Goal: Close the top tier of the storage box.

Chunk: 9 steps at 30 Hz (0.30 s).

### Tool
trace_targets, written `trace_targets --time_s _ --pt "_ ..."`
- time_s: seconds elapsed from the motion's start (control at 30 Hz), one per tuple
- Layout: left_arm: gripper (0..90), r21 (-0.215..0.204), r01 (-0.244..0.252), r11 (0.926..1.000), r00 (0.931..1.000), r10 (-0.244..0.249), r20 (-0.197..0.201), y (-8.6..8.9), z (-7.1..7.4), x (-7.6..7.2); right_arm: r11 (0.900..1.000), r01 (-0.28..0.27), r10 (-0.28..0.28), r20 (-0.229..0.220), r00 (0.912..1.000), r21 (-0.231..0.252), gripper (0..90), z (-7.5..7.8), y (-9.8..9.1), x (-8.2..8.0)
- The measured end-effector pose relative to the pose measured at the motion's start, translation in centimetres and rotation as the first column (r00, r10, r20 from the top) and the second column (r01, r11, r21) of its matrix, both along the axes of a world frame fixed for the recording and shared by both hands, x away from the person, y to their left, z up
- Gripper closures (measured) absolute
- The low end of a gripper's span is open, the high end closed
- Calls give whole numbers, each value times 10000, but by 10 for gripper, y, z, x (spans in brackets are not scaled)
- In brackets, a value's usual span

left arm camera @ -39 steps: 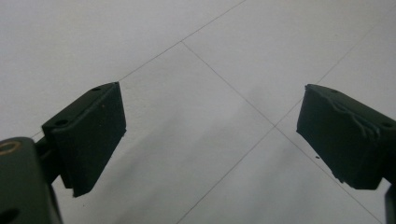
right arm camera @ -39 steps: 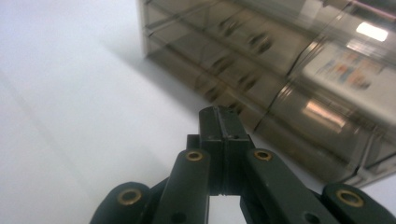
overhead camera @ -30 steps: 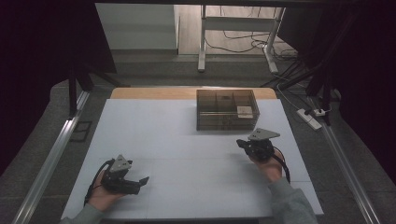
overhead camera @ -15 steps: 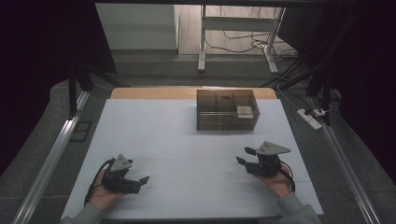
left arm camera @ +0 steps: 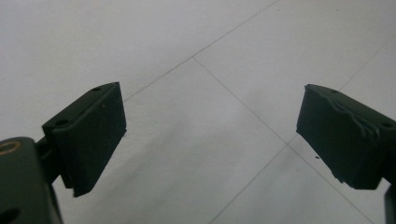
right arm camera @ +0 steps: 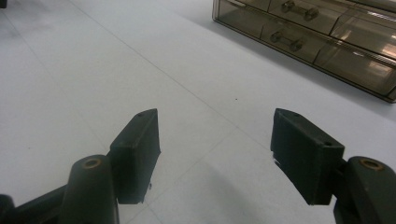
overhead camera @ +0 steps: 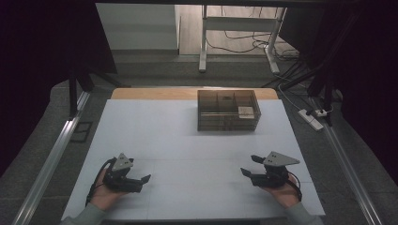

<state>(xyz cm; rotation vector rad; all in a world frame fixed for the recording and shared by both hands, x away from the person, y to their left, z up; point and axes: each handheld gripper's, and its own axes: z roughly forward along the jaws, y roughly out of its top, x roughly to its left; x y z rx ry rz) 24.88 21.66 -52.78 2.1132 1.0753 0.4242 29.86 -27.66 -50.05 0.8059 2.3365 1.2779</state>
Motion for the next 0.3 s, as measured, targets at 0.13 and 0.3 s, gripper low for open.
trace_targets --time_s 0.13,0.3 --pt "86 5 -1 10000 10000 1 14 0 0 0 10000 -51 51 3 10000 -44 324 0 -1 -2" --pt "86 35 22 10000 10000 -22 0 0 0 0 10000 -31 31 97 9999 60 324 2 -3 -2"
